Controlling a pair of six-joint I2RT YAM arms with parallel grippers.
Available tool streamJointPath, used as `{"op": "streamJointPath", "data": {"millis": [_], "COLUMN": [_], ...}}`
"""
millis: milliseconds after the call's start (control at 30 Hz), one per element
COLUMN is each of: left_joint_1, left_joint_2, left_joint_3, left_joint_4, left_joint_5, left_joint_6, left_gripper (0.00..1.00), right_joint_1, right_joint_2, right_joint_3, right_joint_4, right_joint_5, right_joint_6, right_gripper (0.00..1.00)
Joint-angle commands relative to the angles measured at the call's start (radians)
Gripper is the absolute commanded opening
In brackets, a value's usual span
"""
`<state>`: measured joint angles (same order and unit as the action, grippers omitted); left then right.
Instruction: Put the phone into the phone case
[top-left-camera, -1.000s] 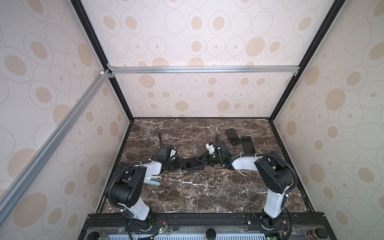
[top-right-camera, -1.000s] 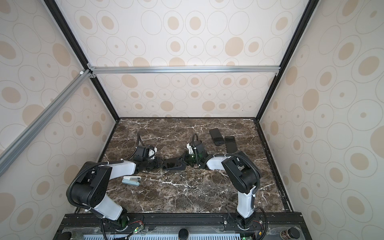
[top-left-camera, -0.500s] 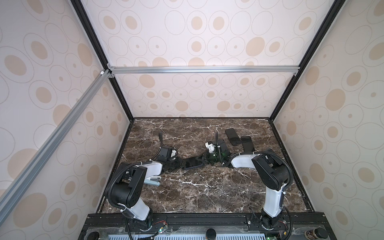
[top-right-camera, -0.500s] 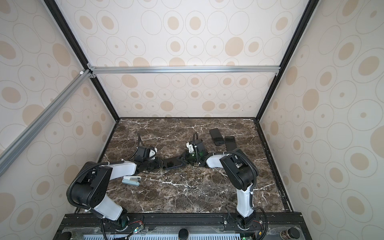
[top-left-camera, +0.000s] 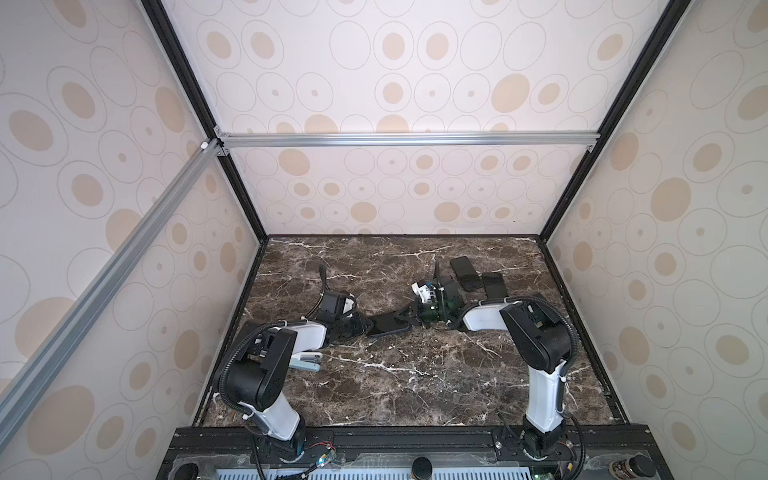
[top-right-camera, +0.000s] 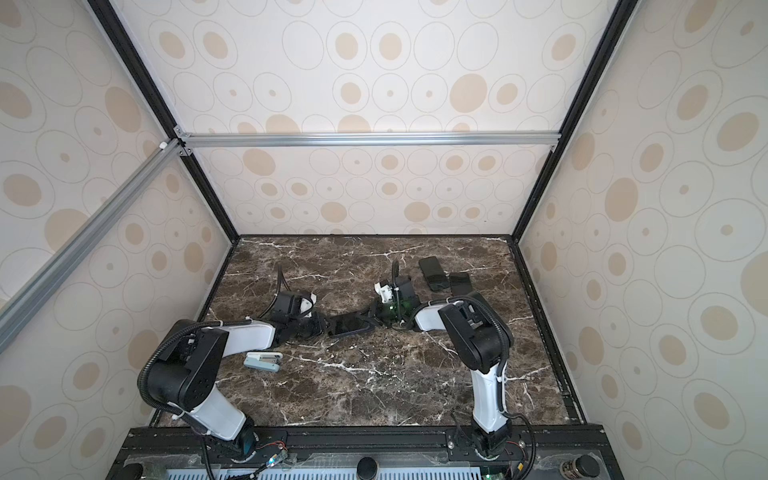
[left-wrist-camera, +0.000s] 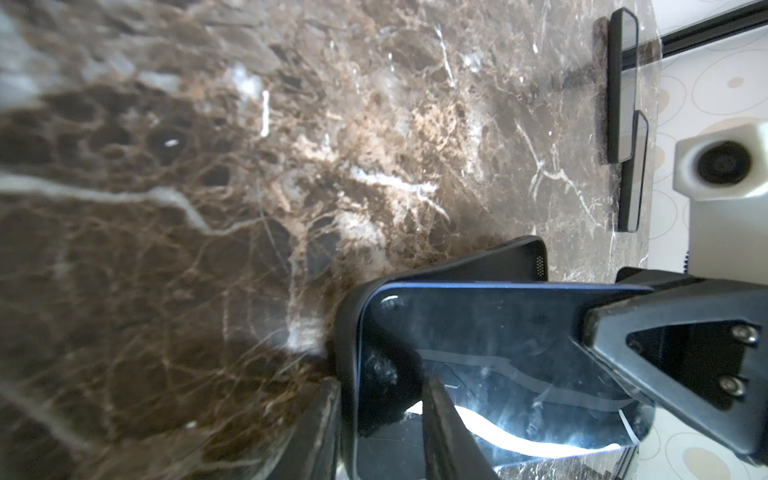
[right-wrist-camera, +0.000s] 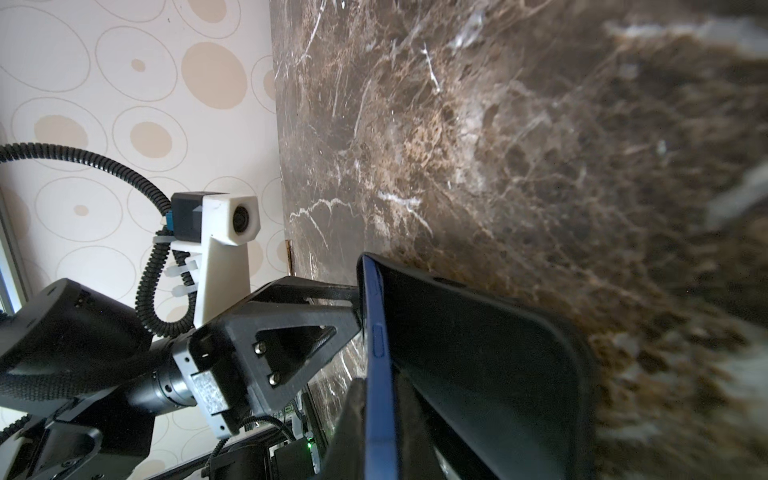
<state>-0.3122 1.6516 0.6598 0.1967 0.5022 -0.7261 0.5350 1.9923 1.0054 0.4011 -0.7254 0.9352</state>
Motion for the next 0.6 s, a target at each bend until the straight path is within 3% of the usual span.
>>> {"op": "streamJointPath", "data": {"millis": [0,200,300,467,567], "left_joint_1": [-0.041,-0.042,-0.041,-0.043,-0.053], "left_joint_2": [0.056,0.083,0.073,0.056,0.056], "left_joint_3": [0.001,0.025,0.027,0.003,-0.036], "left_joint_4": [-0.008,0.0,-0.015,0.027,0.079], "left_joint_5": [0.039,0.047,0.013,0.028,0.044], "left_joint_6": [-0.005,-0.004,0.001,-0.042,-0.084], "left_gripper": [0.33,0.34,0.36,0.36,0.36], "right_joint_1": [0.018,0.012,-0.013,-0.053,-0.049], "right_joint_2": [0.048,0.094,0.079,0.048,0.062], "right_joint_3": [-0.051,-0.017,-0.021,-0.073,-0.113], "right_joint_4": [-0.279,-0.294,-0.334,-0.309,-0.208], "right_joint_5": [0.027,-0.021,0.013,0.034,0.028], "right_joint_6": [-0.081,-0.134,-0.153,-0.131,-0.056], "right_gripper": [0.0,0.0,0.0,0.0,0.0]}}
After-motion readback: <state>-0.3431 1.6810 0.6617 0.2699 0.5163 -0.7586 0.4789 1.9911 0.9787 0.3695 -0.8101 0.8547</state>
